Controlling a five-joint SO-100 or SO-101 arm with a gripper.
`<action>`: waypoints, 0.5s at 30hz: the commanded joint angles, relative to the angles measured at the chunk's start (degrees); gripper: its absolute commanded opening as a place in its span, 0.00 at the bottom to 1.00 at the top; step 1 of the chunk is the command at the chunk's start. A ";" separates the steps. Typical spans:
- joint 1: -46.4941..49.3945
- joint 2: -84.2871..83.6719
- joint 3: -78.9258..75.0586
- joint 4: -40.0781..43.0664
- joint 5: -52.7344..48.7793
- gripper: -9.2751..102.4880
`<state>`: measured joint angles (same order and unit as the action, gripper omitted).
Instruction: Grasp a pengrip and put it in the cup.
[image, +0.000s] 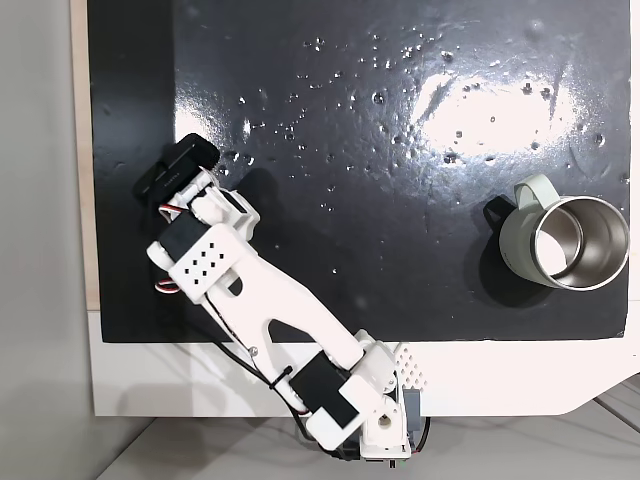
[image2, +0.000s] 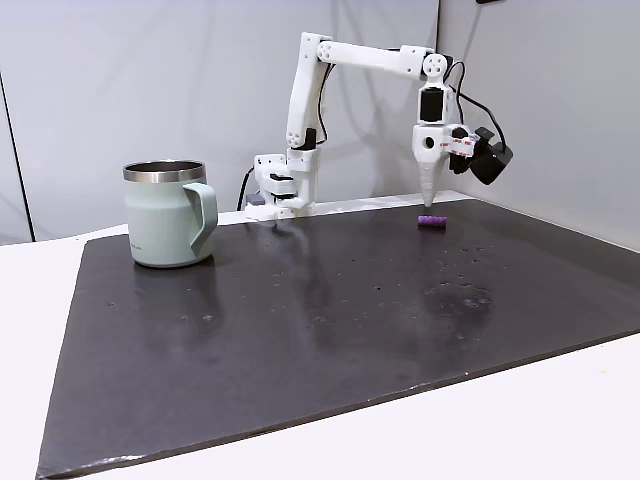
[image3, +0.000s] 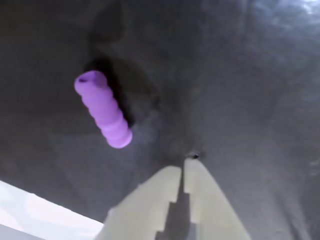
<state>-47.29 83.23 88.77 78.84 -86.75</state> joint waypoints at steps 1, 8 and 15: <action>-0.70 3.08 1.23 -2.90 0.00 0.10; -1.05 3.08 2.11 -4.48 0.09 0.20; -2.55 3.96 3.69 -5.36 0.35 0.28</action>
<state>-48.60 83.23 92.37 75.15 -86.48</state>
